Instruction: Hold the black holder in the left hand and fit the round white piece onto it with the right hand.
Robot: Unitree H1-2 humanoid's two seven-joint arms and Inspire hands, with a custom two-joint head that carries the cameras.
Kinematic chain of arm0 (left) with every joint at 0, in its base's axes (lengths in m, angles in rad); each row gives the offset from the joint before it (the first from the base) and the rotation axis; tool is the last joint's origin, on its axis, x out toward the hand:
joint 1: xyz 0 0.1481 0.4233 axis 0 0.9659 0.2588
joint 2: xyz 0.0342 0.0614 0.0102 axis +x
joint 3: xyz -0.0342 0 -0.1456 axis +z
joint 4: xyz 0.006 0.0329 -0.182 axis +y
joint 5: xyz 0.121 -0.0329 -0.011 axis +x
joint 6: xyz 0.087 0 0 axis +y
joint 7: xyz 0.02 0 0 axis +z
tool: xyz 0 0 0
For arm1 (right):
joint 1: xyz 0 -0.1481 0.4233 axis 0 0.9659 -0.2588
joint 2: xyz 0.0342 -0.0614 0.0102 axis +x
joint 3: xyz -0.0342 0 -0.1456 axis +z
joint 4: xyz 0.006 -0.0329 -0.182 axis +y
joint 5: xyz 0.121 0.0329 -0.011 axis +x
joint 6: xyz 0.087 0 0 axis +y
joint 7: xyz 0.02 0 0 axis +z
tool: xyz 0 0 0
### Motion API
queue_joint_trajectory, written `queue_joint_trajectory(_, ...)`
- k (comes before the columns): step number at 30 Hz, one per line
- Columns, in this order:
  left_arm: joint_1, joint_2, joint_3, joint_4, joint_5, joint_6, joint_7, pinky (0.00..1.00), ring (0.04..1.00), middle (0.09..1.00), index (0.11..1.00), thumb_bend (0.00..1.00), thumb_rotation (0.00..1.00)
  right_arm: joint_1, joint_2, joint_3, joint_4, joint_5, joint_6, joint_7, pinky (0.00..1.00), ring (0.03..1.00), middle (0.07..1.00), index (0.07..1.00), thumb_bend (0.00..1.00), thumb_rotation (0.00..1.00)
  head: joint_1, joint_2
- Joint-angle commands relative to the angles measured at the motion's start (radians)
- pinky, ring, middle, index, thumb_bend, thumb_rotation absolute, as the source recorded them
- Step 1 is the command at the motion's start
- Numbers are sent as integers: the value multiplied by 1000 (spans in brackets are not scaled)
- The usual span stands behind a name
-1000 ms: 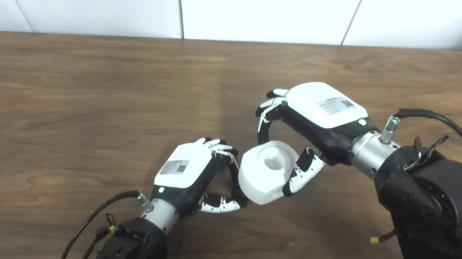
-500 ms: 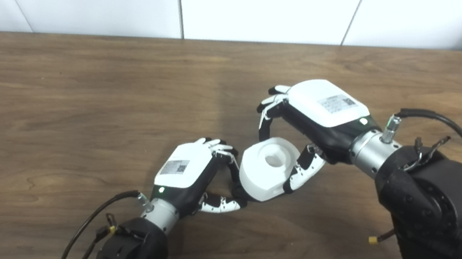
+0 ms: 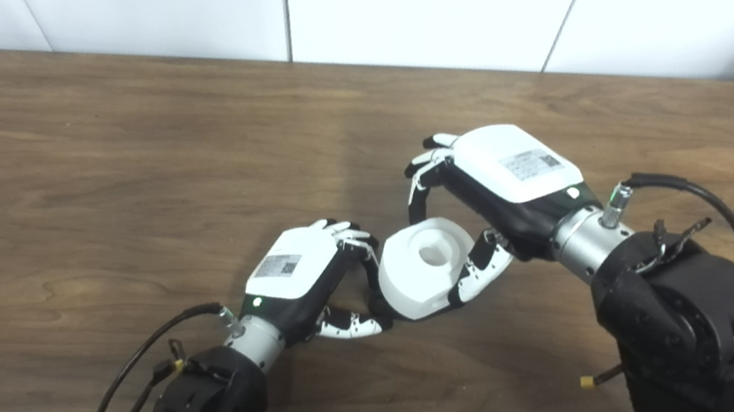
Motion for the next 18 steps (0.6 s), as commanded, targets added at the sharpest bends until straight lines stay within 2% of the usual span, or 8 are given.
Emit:
queue_joint_trajectory(1,-11,-10,-7,-23,7,-2,-7,941,889,808,486,517,57,-32,10,-8,-14,-10,-27,12,834,926,816,482,526,136,-1,1)
queue_joint_trajectory(18,-13,-12,-7,-27,11,2,-16,948,892,808,486,517,57,-25,22,-11,10,-20,-53,-6,822,918,811,482,526,136,-1,3)
